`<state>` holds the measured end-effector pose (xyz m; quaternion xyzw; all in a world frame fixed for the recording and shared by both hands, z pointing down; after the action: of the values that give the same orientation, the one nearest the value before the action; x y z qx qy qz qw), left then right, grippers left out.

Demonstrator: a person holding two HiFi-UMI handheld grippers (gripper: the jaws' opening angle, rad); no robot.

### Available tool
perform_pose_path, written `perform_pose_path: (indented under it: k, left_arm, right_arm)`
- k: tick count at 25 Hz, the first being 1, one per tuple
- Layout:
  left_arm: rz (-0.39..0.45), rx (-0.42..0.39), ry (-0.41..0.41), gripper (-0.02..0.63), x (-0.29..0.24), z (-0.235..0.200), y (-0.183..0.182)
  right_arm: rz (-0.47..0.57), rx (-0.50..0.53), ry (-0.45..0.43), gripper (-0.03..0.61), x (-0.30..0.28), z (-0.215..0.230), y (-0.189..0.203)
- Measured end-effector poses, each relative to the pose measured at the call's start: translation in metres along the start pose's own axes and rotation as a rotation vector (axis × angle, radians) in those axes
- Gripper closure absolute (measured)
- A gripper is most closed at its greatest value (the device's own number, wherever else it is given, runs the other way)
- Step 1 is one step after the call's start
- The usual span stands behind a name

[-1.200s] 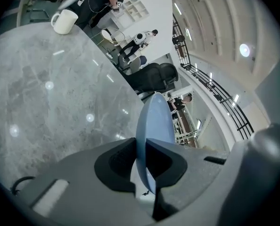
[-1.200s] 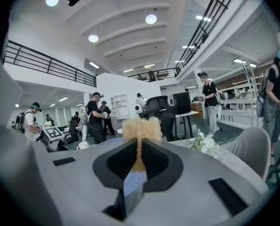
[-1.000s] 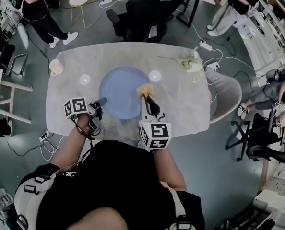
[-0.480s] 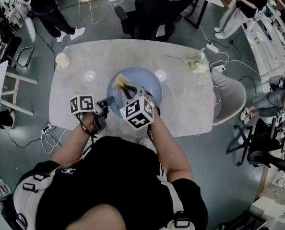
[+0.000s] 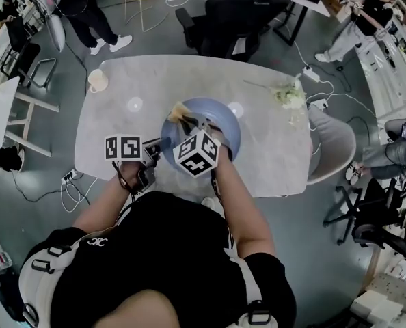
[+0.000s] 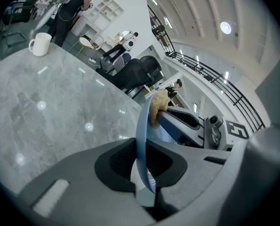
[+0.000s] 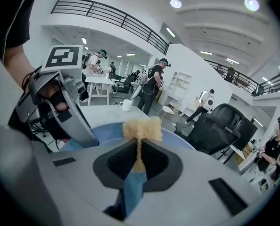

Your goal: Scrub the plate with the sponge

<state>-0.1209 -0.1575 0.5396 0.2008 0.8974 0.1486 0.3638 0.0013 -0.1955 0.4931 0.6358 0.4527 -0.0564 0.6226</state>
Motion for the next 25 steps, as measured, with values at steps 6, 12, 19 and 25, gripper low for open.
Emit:
perform_pose_path:
  k: [6, 12, 19, 25]
  left_arm:
    - [0.015, -0.051, -0.021, 0.571, 0.002, 0.001, -0.001]
    - [0.020, -0.043, -0.027, 0.568, 0.007, 0.000, -0.001]
    - [0.032, -0.031, -0.020, 0.566, 0.005, -0.001, -0.004]
    - [0.052, 0.013, -0.051, 0.563, 0.005, -0.009, -0.008]
  right_arm:
    - [-0.054, 0.109, -0.066, 0.548, -0.002, -0.017, 0.004]
    - [-0.081, 0.142, -0.163, 0.548, -0.003, -0.039, 0.004]
    - [-0.090, -0.056, -0.077, 0.548, 0.003, -0.011, 0.015]
    - [-0.152, -0.015, -0.163, 0.548, -0.003, -0.033, 0.024]
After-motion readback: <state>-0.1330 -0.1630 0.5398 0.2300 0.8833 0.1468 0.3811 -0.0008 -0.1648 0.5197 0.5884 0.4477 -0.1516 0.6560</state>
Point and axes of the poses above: the fingertips, and each gripper's own axes: x backward along the fingers, z to its right, y out of its underside, the point moved 7 cm from there along x, backward along the fingers, and after that the axes turned 8 degrees about -y, right-handed, at the moved point
